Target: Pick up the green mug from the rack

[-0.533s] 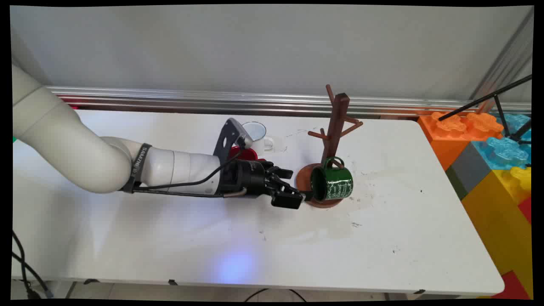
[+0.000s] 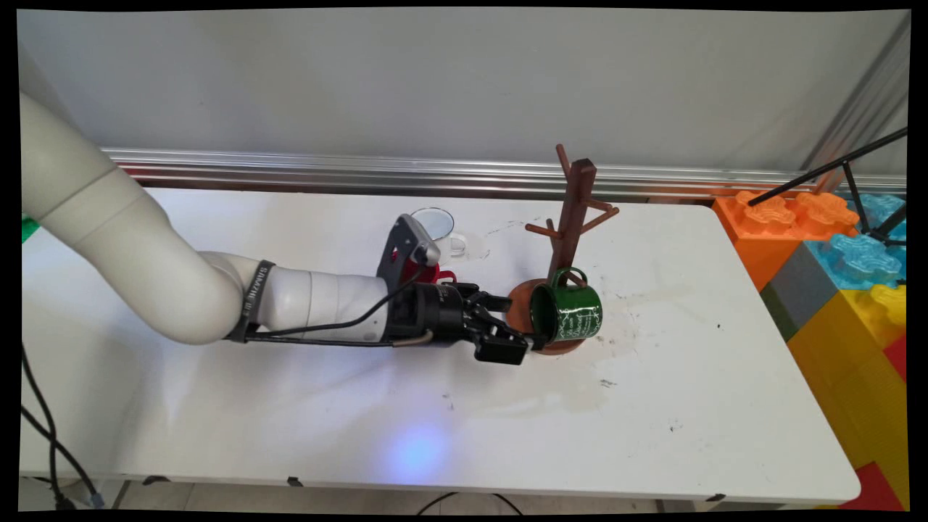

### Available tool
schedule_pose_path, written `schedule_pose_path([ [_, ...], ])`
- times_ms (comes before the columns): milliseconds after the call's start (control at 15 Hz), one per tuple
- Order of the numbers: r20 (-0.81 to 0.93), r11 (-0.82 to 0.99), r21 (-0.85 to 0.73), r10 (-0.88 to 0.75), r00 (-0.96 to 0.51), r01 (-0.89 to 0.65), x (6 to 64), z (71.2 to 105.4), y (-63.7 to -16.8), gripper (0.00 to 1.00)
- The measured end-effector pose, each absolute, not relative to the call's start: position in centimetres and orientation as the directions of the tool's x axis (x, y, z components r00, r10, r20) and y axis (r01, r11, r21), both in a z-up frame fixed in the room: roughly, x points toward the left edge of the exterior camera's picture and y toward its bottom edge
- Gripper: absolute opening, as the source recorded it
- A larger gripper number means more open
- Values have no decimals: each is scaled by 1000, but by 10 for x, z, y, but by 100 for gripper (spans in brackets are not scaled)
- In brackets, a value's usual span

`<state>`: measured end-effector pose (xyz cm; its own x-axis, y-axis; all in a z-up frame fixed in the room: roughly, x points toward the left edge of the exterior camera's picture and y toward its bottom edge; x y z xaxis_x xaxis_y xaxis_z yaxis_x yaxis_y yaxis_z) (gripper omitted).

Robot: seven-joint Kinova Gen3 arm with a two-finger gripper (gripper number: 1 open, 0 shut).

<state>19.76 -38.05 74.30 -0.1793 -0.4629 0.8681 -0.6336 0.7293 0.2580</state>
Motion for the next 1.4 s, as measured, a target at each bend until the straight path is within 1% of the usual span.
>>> schedule_pose_path([
  [533,881,740,251,-442,-169,-624,178,724,-400,100],
  [1200,885,755,262,-436,-162,-601,160,712,-413,100],
  [1267,885,755,263,-436,-161,-601,159,711,-414,0],
  [1400,885,755,263,-436,-161,-600,158,710,-415,0],
])
